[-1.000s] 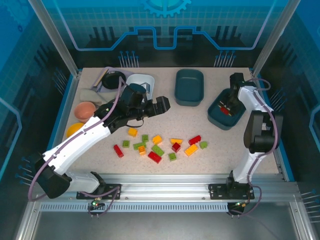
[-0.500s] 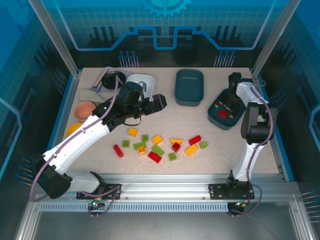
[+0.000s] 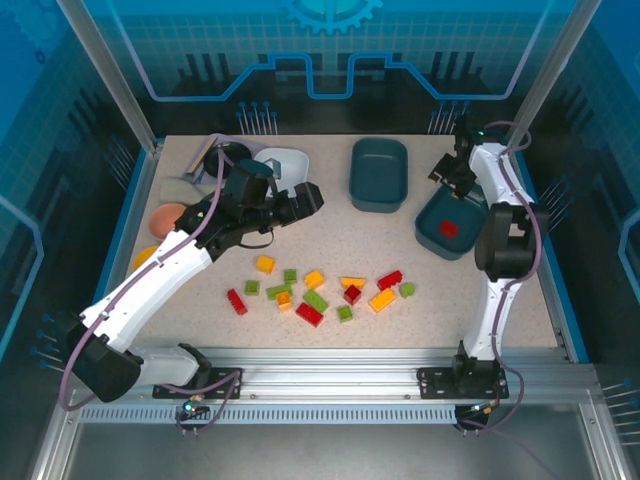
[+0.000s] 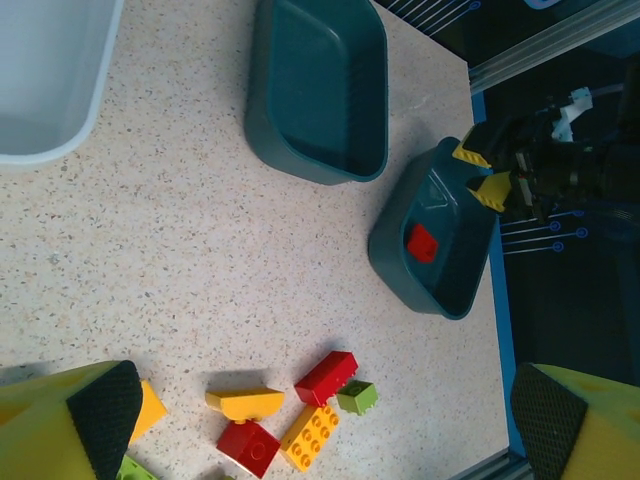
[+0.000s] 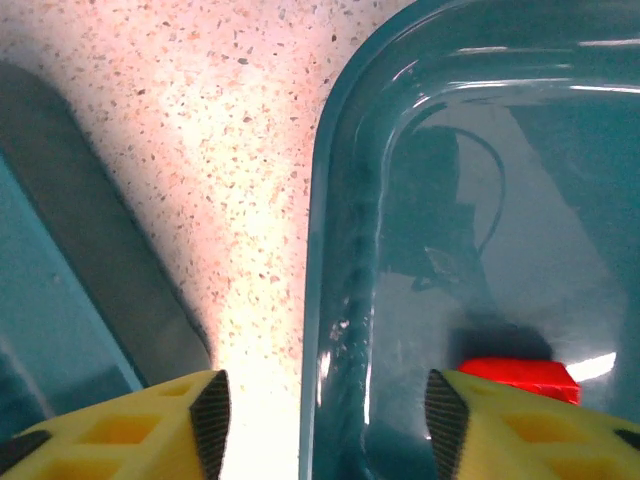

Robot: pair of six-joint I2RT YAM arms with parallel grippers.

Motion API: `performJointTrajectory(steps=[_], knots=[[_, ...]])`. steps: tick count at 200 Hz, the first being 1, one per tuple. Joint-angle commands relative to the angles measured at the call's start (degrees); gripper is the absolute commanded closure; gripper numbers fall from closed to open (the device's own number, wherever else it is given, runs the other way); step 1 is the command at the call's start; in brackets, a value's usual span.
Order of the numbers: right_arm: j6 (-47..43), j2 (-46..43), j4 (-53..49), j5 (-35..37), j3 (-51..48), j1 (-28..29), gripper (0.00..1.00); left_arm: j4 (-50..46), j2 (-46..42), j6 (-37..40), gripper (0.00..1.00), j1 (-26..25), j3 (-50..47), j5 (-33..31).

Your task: Sort the legos into containers by color

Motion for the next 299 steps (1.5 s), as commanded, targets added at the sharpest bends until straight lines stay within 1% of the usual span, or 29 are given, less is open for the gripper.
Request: performJointTrajectory(steps=[1, 41, 59, 65, 81, 107, 144, 172, 231, 256, 271, 280, 299], knots=[[-0.37, 4.82, -3.81, -1.45, 3.01, 0.79, 0.5, -1.83, -2.27, 1.36, 0.01, 0.7, -1.51, 1.23], [-0.76, 10.27, -6.3, -1.54, 8.61, 1.24, 0.62, -2.75, -3.46, 1.53, 0.01, 1.16, -2.57, 0.96], [-1.86, 10.81, -6.07, -1.31, 10.11, 1.41, 0.72, -3.11, -4.09, 1.53, 0.01, 1.29, -3.08, 0.75], [-2.59, 12.66, -6.03, -1.34, 10.97, 1.66, 0.77, -3.27, -4.29, 1.53, 0.01, 1.32, -3.3, 0.65], [-4.79, 14.69, -6.25, -1.94, 13.89, 1.97, 0.84, -3.61, -4.95, 1.47, 0.01, 1.37, -4.01, 0.52], [-9.33, 19.23, -8.18, -2.79, 21.54, 3.49, 0.89, -4.28, -6.39, 1.25, 0.01, 1.4, -5.28, 0.0], [-13.61, 24.13, -9.44, -5.65, 30.44, 5.77, 0.9, -4.97, -8.27, 0.97, 0.01, 1.92, -7.04, -0.4], [-17.05, 26.95, -10.16, -8.17, 35.3, 7.97, 0.9, -5.51, -9.38, 1.14, 0.01, 2.03, -7.7, -0.64], [-23.15, 28.08, -9.58, -10.56, 36.19, 13.76, 0.89, -6.38, -11.73, 1.16, 0.01, 2.46, -10.08, -1.17], [-22.97, 28.52, -9.38, -11.41, 36.65, 16.27, 0.89, -7.14, -12.22, 1.18, 0.01, 2.63, -10.69, -1.76], [-22.12, 28.21, -9.67, -10.54, 36.66, 17.64, 0.89, -7.44, -12.56, 0.92, 0.01, 2.95, -11.03, -2.16], [-20.6, 27.46, -10.23, -9.32, 36.23, 18.0, 0.86, -7.47, -12.67, 0.74, 0.01, 3.04, -11.23, -2.19], [-16.58, 22.67, -8.98, -6.17, 31.52, 18.13, 0.71, -7.49, -12.99, 0.74, 0.01, 3.07, -11.33, -2.22]])
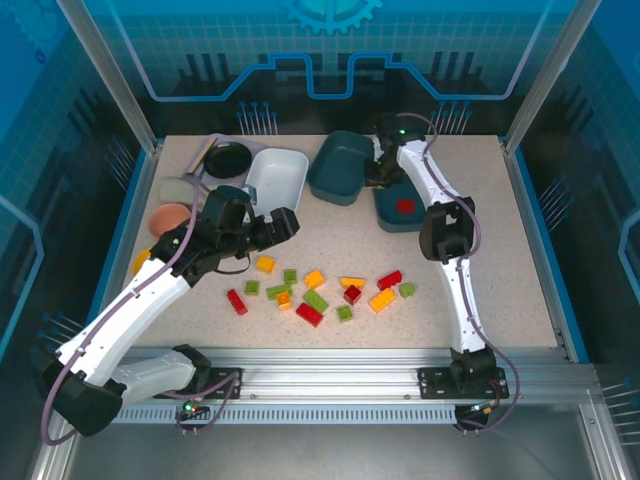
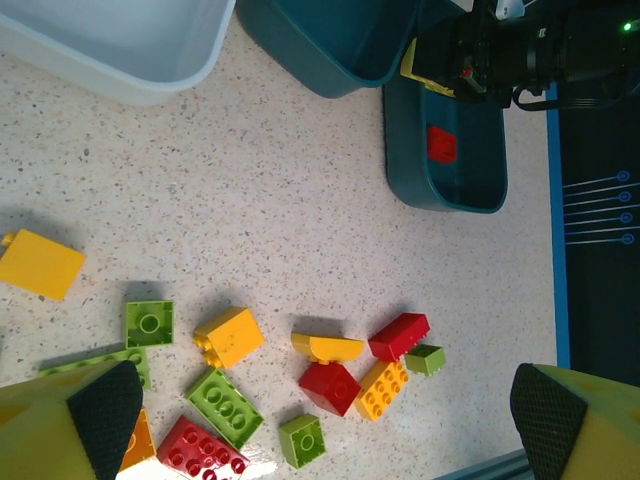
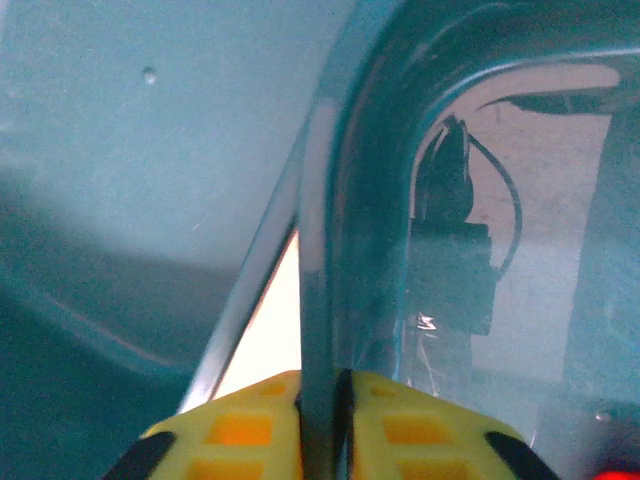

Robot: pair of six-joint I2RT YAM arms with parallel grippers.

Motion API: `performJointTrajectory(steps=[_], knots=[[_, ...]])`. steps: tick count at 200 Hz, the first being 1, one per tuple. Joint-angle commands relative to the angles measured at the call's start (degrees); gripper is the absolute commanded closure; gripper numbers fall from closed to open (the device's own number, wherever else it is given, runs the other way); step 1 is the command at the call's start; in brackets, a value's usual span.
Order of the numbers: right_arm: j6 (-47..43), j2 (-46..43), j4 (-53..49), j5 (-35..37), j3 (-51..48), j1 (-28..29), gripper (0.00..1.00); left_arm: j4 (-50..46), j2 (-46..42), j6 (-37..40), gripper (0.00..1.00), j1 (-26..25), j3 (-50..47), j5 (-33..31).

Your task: Sort the legos into containers by color

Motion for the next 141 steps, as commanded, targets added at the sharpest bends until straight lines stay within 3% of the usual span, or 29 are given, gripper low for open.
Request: performJointTrajectory(steps=[1, 25, 47, 88, 141], knots=[[3.99, -3.92, 0.59, 1.17, -3.89, 0.54, 0.7, -1.48, -1.58, 0.74, 0.01, 0.6, -0.58, -1.07], [7.19, -13.67, 6.37, 2.47, -13.76, 1.27, 0.52, -1.52, -2.08, 0.74, 0.01, 0.74, -0.92, -1.4], [9.86, -17.71, 5.92, 3.46, -14.91, 3.43, 0.46, -1.55, -2.58, 0.4, 0.01, 0.7, -1.66, -2.08], [17.91, -16.82, 5.36, 3.27, -13.54, 8.87, 0.46, -2.77, -2.95, -0.83, 0.01, 0.88, -2.33, -3.39], [20.73, -2.74, 4.21, 0.8, 1.45, 11.45, 0.61, -4.6, -5.52, -1.81, 0.01, 1.53, -3.32, -4.81]])
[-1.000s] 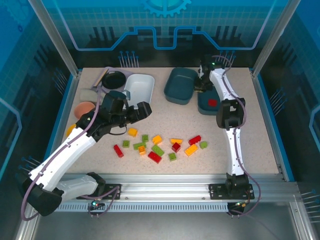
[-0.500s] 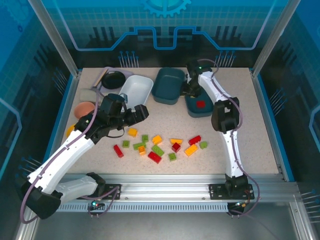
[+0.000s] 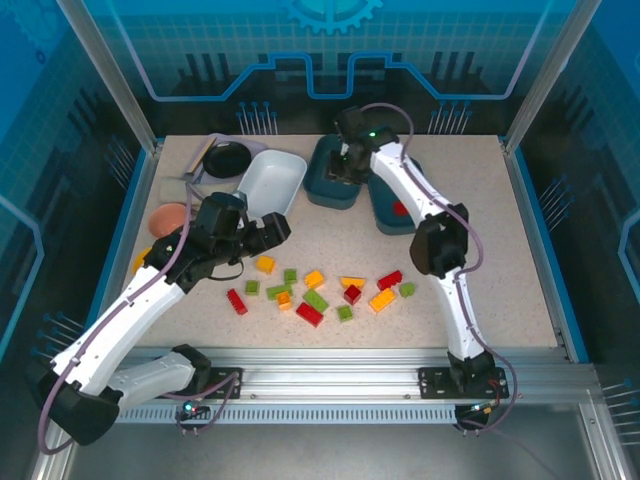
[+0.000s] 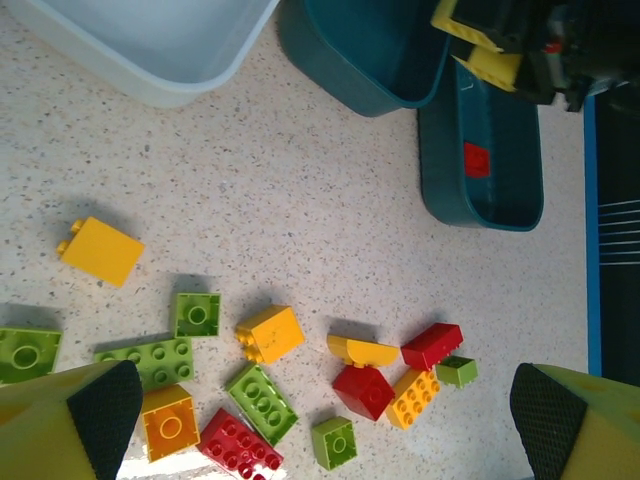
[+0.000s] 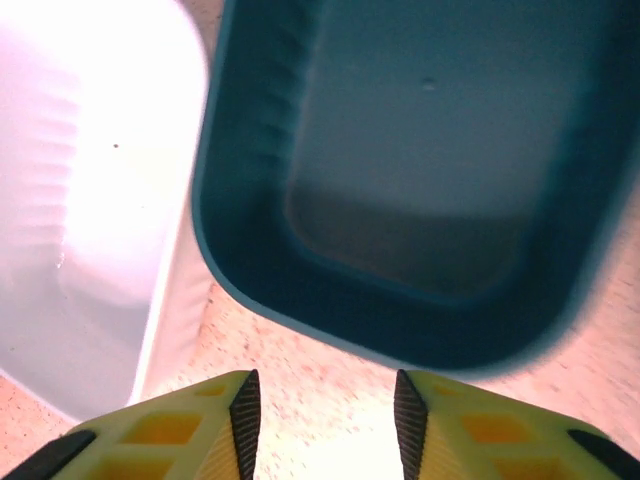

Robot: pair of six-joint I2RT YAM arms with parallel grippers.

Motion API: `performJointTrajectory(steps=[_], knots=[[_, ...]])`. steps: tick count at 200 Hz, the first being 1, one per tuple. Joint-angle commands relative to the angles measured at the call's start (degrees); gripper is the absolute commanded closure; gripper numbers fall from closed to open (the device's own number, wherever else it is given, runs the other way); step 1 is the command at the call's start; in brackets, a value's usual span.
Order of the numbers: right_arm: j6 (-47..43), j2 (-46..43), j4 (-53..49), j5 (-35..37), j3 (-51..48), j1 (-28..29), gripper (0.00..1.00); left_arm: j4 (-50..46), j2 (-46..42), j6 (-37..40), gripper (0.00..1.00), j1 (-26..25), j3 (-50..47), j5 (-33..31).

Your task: Sort the legos into containers by color

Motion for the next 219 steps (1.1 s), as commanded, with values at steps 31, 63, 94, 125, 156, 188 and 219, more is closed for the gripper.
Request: performJointTrajectory(steps=[31, 63, 94, 125, 156, 188, 219], knots=[[3.09, 11.77, -2.28, -2.72, 9.89, -1.42, 0.63, -3.27, -4.1, -1.15, 0.01, 0.67, -1.66, -1.85], [1.59, 12.65, -4.04, -5.05, 9.31, -0.95, 0.66, -4.59, -5.5, -1.18, 0.01, 0.84, -1.85, -2.75], [0.25, 7.48, -4.19, -4.54, 0.7, 0.2, 0.67, -4.97, -5.76, -1.15, 0.01, 1.03, -2.01, -3.02], [0.7, 1.07, -2.07, -4.51, -10.51, 1.07, 0.67, -4.77, -5.24, -1.23, 0.01, 1.23, -2.38, -3.13], [0.38, -3.43, -1.06, -4.41, -15.53, 2.88, 0.67, -6.87, -3.6, -1.65, 0.01, 1.38, -2.08, -3.47], [-1.05, -8.9, -0.09, -1.46, -15.38, 4.42, 0.64, -12.17, -1.98, -3.6, 0.01, 1.56, -1.69, -5.24], [-5.69, -19.44, 5.97, 3.51, -21.21, 7.63, 0.54, -17.97, 1.71, -8.0, 0.03, 3.38, -2.65, -4.06]])
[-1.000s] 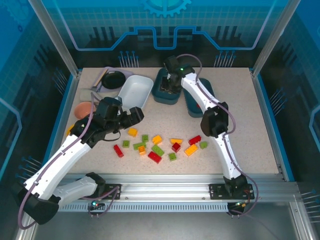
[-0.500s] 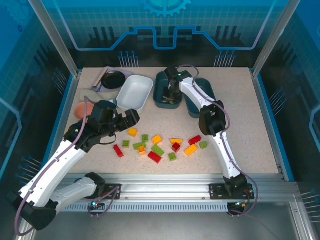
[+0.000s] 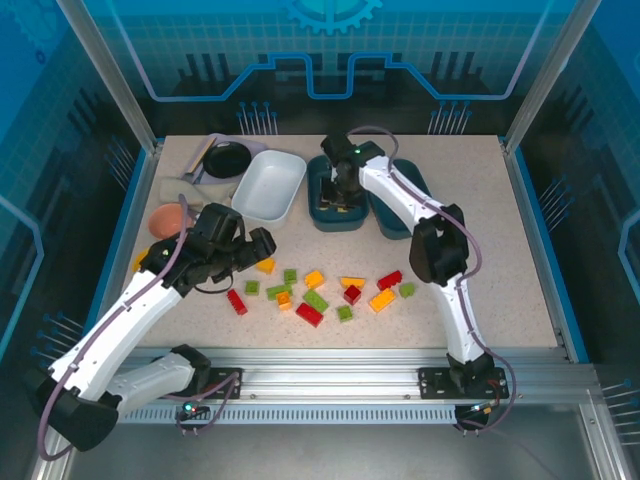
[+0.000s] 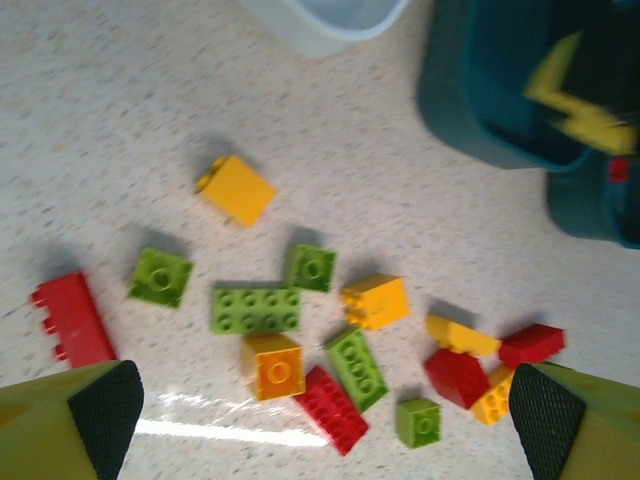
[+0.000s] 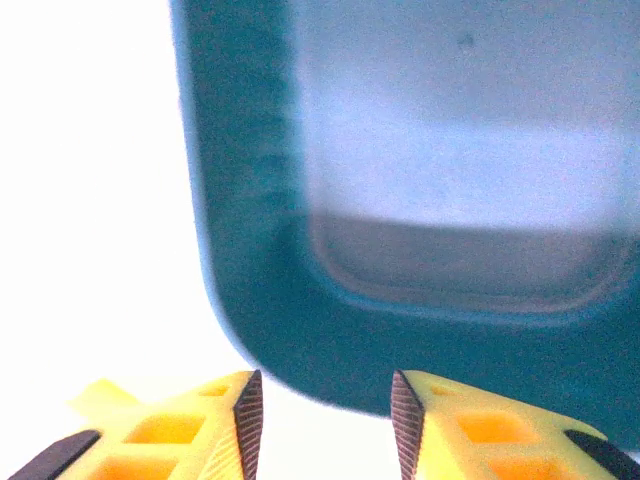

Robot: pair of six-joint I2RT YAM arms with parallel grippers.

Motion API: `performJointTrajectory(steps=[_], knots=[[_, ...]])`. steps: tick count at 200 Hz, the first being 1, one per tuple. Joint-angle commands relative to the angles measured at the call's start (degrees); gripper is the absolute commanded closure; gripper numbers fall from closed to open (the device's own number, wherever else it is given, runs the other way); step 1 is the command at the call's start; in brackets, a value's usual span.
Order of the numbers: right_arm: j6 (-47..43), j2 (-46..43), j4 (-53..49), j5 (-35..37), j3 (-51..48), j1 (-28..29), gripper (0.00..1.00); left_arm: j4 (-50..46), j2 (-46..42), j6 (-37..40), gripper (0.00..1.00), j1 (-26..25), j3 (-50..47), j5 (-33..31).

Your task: Sort the legos into containers by color

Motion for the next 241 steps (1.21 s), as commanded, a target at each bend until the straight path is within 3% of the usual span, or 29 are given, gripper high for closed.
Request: performJointTrajectory(steps=[1, 21, 36, 103, 179, 241], knots=[[-4.62, -11.58, 6.39, 4.58, -5.56, 3.37, 0.53, -6.75, 2.74, -4.62, 0.03, 1.99, -1.01, 0.25], [-8.89, -26.25, 22.46, 2.71, -24.58, 6.7, 0.4, -5.3, 6.41, -7.9, 0.1, 3.68, -2.86, 4.39], [-10.73, -33.99, 31.92, 0.79, -37.42, 8.41, 0.24, -2.3, 10.2, -9.66, 0.14, 4.79, -3.64, 6.78], [-14.2, -51.82, 44.56, -4.25, -63.96, 11.78, 0.17, 7.29, 29.18, -18.35, 0.25, 8.02, 0.44, 8.69], [-12.81, -52.83, 44.69, -7.24, -67.17, 11.72, 0.18, 12.94, 38.21, -22.31, 0.26, 8.83, 2.27, 7.13], [-12.21, -51.62, 44.77, -7.8, -66.2, 11.76, 0.19, 17.29, 41.51, -20.97, 0.59, 10.57, 1.37, 8.5]])
